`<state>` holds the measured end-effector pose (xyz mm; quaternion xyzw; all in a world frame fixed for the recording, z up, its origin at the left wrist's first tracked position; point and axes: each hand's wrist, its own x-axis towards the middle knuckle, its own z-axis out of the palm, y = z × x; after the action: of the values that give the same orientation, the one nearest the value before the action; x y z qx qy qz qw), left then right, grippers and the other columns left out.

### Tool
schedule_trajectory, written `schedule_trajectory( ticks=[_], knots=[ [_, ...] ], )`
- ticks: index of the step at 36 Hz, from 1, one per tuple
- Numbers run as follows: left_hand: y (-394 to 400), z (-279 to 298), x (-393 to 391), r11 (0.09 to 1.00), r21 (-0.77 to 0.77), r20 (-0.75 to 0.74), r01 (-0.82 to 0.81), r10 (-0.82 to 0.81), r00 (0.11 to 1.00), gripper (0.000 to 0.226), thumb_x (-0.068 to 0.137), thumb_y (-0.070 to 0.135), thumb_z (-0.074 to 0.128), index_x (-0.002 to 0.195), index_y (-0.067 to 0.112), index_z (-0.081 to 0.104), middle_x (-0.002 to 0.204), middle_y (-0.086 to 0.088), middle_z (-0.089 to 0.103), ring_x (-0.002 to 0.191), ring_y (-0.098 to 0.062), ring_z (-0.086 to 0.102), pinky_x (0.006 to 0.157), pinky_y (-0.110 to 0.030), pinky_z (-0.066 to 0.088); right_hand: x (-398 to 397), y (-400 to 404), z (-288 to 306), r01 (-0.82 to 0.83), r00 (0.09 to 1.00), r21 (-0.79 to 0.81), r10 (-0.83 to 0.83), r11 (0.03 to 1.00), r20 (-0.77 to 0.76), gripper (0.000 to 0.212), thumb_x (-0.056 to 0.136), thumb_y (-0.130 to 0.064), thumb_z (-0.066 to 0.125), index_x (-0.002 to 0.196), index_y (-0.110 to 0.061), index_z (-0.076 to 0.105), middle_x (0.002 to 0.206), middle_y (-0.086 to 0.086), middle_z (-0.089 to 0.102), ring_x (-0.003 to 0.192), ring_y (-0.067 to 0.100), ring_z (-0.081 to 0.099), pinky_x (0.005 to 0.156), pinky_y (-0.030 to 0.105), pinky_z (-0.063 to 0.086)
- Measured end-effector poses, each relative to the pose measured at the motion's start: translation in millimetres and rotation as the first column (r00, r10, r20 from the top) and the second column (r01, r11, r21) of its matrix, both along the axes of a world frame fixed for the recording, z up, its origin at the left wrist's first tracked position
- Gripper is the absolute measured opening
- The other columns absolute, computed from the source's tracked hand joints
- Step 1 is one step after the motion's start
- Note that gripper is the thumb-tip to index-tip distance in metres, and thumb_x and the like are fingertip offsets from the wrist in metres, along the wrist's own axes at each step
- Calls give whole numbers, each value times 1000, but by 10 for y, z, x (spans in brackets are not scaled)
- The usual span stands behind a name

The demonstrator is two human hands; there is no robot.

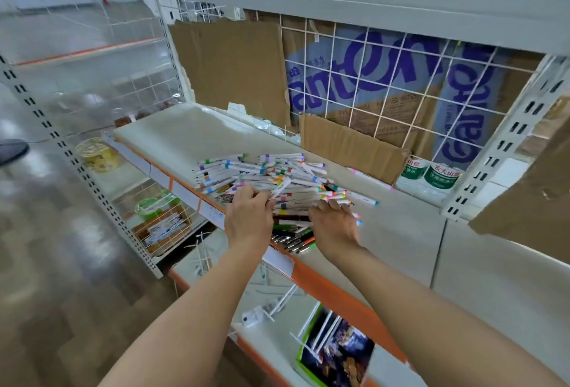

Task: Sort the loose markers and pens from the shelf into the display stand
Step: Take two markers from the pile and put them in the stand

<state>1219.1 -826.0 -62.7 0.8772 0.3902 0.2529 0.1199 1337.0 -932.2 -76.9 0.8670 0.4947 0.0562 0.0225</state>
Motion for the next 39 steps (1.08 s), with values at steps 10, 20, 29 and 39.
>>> schedule_trajectory(
  ticks=[10,20,29,39],
  knots=[
    [-98,73,76,994,-67,72,81,-76,995,28,99,25,45,118,12,61,107,-6,56,98,-24,51,72,-35,41,-9,-265,177,81,985,360,-20,929,-169,27,97,-22,41,122,-13,48,104,11,62,94,31,58,68,32,40],
    [-444,106,328,964,-49,126,263,-255,959,27,99,22,43,117,9,58,110,-10,56,90,-30,53,66,-36,39,-12,-846,300,344,939,737,-199,583,-281,22,77,-3,59,93,-11,72,77,6,63,77,30,60,57,30,44],
    [-1202,138,648,867,-14,167,499,-490,856,21,97,20,45,102,5,60,103,-15,57,89,-38,55,63,-40,37,-23,-1791,339,524,839,700,-437,486,-325,12,92,-15,57,96,-8,66,97,6,62,91,27,58,61,32,43],
    [-2463,231,847,760,23,177,650,-643,745,16,94,17,52,100,6,62,98,-15,59,88,-37,58,64,-41,43,-156,-3194,392,718,631,625,-666,306,-398,29,100,-38,28,107,-17,46,88,6,69,79,34,64,65,38,46]
  ],
)
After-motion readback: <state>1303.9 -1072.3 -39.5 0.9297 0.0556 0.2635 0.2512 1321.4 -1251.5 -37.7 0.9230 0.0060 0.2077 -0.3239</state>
